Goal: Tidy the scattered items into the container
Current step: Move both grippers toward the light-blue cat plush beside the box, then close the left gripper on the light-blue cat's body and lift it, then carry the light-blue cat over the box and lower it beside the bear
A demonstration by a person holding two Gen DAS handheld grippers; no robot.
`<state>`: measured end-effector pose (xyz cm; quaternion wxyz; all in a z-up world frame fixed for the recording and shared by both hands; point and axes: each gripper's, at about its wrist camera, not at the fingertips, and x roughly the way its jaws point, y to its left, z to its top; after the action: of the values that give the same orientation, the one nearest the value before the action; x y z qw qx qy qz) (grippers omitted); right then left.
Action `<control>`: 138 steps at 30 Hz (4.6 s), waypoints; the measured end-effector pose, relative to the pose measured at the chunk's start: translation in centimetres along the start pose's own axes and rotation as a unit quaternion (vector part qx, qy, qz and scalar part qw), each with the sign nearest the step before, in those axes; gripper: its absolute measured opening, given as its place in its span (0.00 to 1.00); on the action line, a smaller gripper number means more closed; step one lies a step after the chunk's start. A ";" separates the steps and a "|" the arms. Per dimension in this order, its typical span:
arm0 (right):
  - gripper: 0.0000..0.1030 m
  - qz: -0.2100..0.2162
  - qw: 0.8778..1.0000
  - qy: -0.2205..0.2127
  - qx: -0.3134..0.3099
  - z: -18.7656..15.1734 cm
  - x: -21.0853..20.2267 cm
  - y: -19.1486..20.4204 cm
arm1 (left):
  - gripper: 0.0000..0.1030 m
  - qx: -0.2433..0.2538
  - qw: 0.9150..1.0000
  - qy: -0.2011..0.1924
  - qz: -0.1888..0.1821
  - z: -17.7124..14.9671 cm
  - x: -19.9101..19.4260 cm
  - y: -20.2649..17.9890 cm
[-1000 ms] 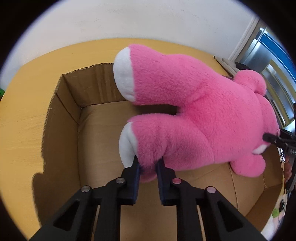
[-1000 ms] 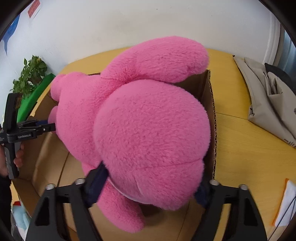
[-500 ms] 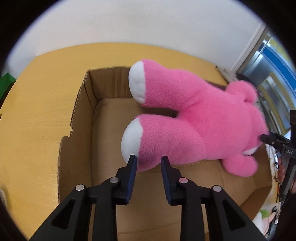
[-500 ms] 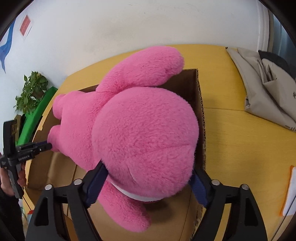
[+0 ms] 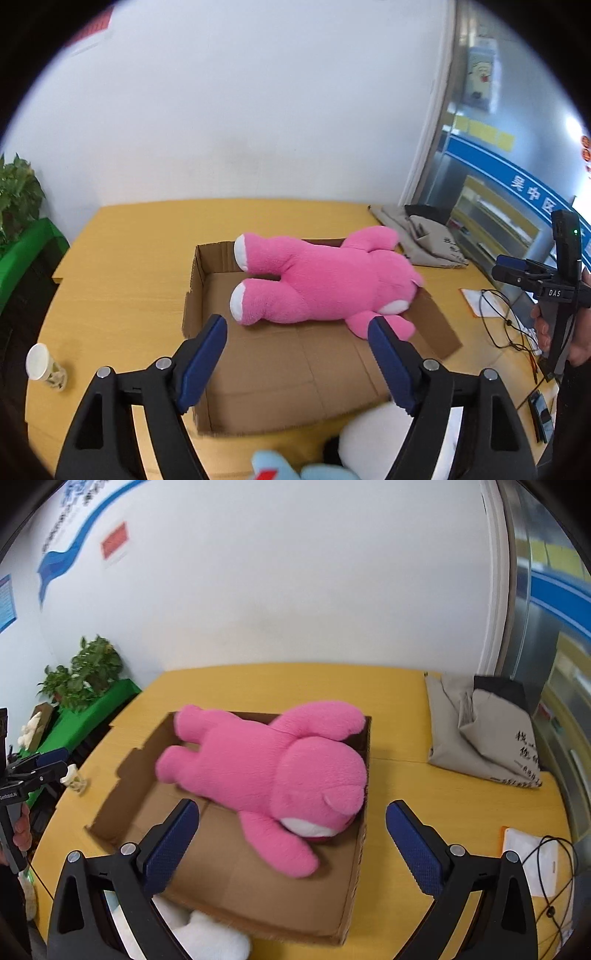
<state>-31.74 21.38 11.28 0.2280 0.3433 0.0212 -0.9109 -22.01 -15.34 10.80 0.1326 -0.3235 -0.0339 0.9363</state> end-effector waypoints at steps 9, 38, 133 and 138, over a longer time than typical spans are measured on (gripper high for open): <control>1.00 0.016 0.998 -0.044 -0.031 -6.9 -8.6 6.0 | 0.77 -0.009 0.999 0.000 0.034 -7.9 -6.8 -1.4; 1.00 0.203 0.967 0.145 -0.056 -23.0 -0.5 21.4 | 0.76 -0.218 0.967 0.095 -0.088 -20.1 -1.6 4.0; 0.33 0.195 0.974 0.090 -0.068 -1.5 16.2 19.0 | 0.55 -0.068 0.985 0.089 -0.127 5.7 15.2 8.3; 0.33 0.213 0.964 0.153 -0.051 -4.1 20.6 18.6 | 0.55 -0.096 0.980 0.131 -0.115 2.4 18.6 9.3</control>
<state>-34.85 -2.71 -2.72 0.4277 0.4633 0.0286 -0.7757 -39.65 -19.19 0.26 0.2111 -0.4489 -0.1433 0.8564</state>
